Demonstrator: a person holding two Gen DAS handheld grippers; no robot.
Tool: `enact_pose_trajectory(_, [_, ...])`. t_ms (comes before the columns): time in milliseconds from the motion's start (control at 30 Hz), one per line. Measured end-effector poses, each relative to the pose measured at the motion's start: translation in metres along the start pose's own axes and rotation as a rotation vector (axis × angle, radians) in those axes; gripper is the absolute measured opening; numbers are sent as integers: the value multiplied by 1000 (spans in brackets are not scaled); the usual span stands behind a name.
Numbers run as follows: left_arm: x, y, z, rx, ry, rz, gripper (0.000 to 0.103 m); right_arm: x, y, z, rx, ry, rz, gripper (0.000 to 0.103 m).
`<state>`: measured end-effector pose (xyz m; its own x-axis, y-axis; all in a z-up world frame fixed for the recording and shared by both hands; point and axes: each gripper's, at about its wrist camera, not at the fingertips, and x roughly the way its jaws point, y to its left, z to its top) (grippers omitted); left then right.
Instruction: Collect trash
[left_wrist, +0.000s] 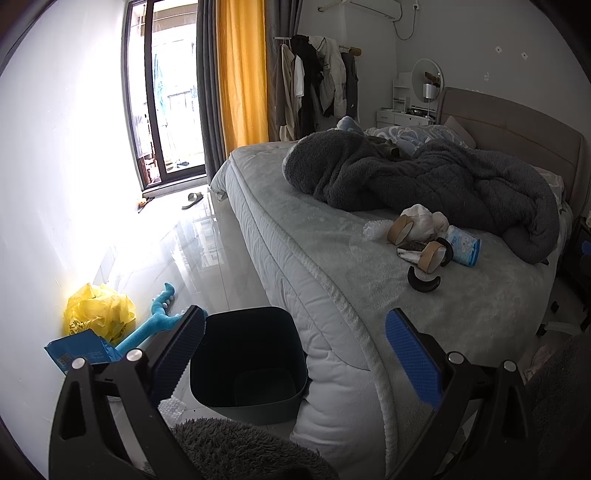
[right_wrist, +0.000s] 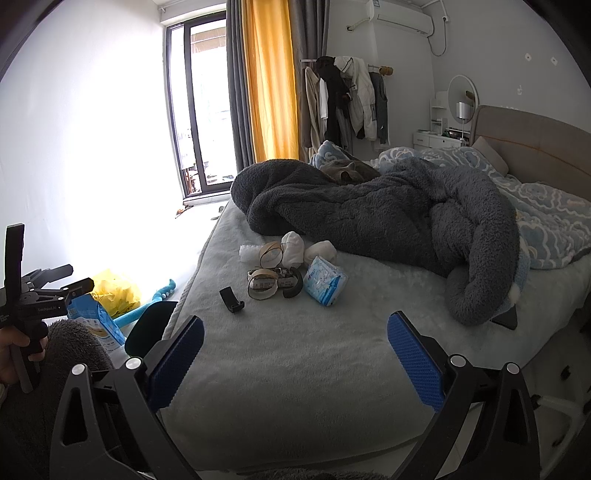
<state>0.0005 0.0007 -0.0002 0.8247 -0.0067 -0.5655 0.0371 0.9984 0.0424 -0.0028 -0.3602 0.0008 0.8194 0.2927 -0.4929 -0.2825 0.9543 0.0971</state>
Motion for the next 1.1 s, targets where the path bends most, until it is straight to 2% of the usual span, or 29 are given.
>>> enact_pose_trajectory(1100, [0, 0, 0, -1, 3, -1, 100, -1, -3, 0, 4, 1, 2, 101])
